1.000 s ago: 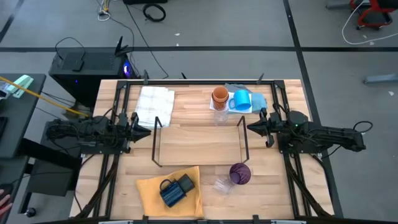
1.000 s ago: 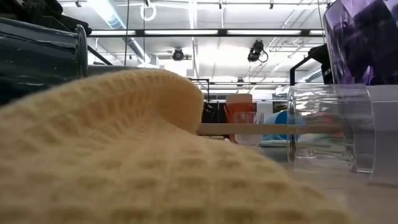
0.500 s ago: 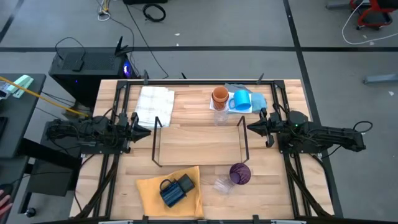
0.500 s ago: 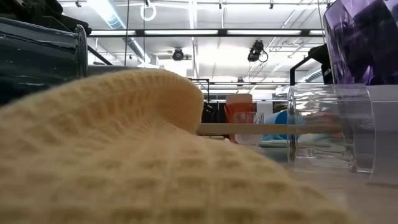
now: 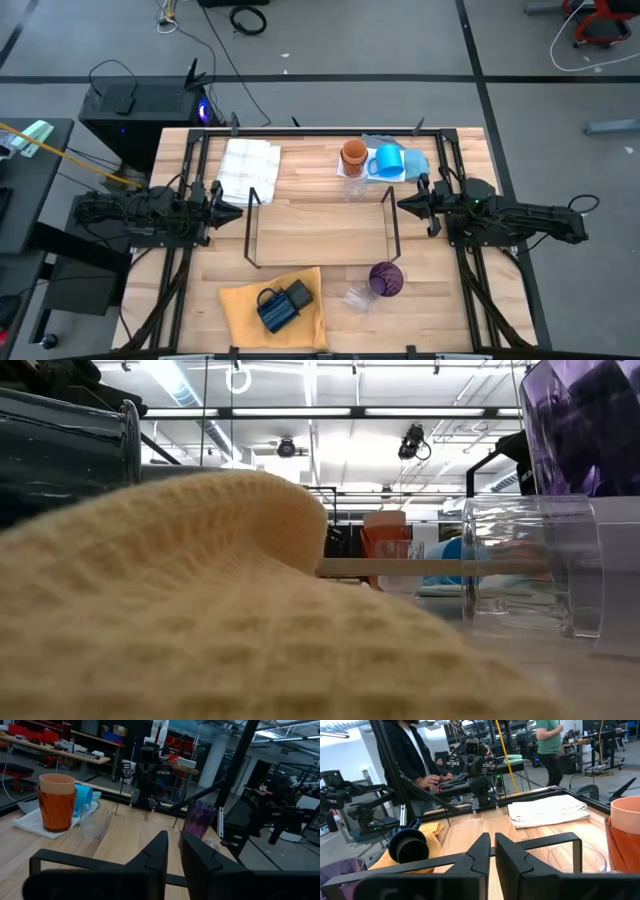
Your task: Stack small to large cups/mugs on shelf
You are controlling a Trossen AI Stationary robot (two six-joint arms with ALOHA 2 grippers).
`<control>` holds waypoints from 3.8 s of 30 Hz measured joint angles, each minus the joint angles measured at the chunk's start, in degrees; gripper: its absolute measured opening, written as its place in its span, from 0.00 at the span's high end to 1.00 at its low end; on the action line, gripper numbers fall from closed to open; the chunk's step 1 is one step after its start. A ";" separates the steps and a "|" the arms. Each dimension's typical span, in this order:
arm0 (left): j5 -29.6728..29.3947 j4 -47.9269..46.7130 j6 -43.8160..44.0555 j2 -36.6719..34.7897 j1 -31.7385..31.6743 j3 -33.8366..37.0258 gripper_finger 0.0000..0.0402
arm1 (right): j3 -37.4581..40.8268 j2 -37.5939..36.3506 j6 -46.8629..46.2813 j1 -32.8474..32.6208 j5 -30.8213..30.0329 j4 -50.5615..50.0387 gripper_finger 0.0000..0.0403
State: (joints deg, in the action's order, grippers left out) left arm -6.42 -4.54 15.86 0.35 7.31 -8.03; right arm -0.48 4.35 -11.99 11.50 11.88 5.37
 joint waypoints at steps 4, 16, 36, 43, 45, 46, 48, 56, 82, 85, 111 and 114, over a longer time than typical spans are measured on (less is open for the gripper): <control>0.02 0.00 0.00 0.01 0.00 -0.01 0.87 | 0.00 -0.01 0.00 0.00 0.02 0.00 0.92; 0.00 0.01 0.00 -0.01 0.00 0.00 0.86 | -0.01 0.01 0.02 0.01 0.00 0.00 0.92; 0.00 0.02 0.00 0.01 0.00 -0.01 0.85 | -0.01 -0.01 0.00 0.01 0.02 0.00 0.92; 0.00 0.00 -0.04 0.01 0.00 0.01 0.87 | -0.01 0.01 0.00 -0.01 0.00 0.00 0.92; 0.00 0.00 0.00 0.00 0.00 0.02 0.87 | 0.01 0.01 0.00 0.01 0.00 0.00 0.92; 0.01 0.00 -0.04 0.01 0.00 0.01 0.87 | -0.01 0.01 0.00 0.01 0.00 0.00 0.92; 0.02 0.00 -0.01 0.00 0.00 0.02 0.86 | 0.00 -0.01 0.01 0.00 0.01 0.00 0.92; 0.01 0.01 -0.01 0.00 0.00 0.00 0.86 | 0.01 0.00 0.01 0.01 0.01 0.01 0.92; 0.02 0.00 -0.02 -0.01 0.00 0.02 0.87 | -0.01 0.00 0.00 0.00 0.00 0.01 0.92; 0.00 0.01 0.00 0.01 0.00 0.01 0.86 | 0.00 0.01 0.02 0.01 0.01 0.02 0.92; 0.02 0.00 -0.02 0.00 0.00 0.00 0.85 | -0.01 -0.01 0.00 0.01 0.00 0.00 0.92; 0.01 0.02 0.00 0.01 0.00 0.02 0.86 | 0.00 0.00 0.02 0.01 0.00 0.01 0.92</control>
State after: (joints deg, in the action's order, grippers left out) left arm -6.41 -4.52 15.86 0.36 7.31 -8.01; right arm -0.48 4.35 -11.97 11.51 11.88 5.38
